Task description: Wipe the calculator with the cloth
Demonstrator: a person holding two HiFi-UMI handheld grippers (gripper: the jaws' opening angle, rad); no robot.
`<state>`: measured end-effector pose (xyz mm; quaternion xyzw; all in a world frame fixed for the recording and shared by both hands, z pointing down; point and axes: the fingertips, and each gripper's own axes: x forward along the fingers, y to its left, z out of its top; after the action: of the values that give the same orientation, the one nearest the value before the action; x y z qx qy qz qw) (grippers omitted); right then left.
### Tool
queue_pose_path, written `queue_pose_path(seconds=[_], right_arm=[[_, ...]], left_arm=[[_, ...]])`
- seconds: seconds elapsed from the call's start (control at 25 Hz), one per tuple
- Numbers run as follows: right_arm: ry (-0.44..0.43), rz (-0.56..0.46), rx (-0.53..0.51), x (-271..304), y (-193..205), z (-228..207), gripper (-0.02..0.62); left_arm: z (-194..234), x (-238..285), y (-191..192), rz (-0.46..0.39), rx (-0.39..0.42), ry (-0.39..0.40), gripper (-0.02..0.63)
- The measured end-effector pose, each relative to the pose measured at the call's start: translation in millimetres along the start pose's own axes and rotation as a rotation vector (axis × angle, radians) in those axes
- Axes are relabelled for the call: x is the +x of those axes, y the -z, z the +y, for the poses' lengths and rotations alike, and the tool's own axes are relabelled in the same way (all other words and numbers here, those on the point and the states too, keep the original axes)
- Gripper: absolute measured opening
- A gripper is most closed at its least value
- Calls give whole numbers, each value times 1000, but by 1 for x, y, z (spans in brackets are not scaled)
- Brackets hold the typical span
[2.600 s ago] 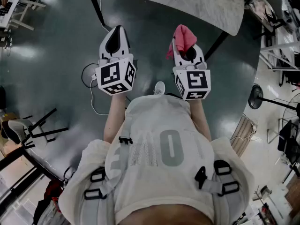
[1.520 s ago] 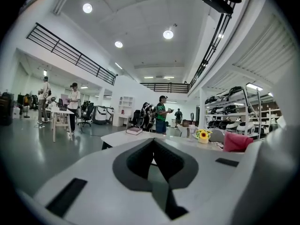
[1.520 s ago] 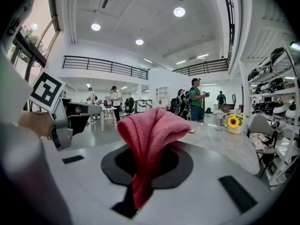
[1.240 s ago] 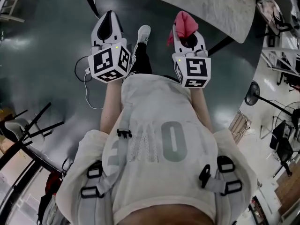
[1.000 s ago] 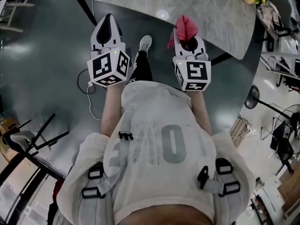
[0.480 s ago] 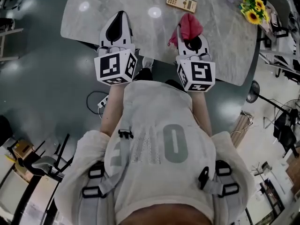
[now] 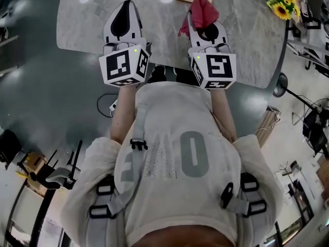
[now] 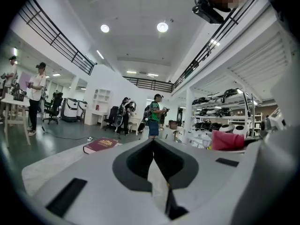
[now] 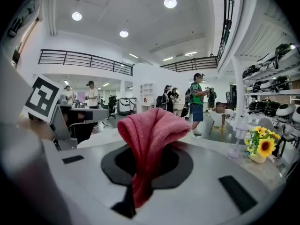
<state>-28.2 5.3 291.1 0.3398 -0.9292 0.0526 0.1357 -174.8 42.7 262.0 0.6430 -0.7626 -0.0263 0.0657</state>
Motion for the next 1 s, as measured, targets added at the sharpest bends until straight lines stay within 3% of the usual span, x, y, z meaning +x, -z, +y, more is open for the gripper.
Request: queue_pose_path(seconds=[0.28, 0.64, 0.96, 1.0], right_arm=[[-46, 31, -6, 0, 16, -15, 55], [-59, 21, 14, 7, 16, -23, 57], [-75, 7, 18, 12, 11, -22, 57], [-77, 3, 18, 13, 9, -22, 57]], left_arm=[[-3, 8, 24, 65, -67, -62, 20], [-4, 11, 24, 53, -36, -69, 21], [-10, 11, 7, -32, -31, 5, 25], [-12, 12, 3, -40, -33, 25, 76]])
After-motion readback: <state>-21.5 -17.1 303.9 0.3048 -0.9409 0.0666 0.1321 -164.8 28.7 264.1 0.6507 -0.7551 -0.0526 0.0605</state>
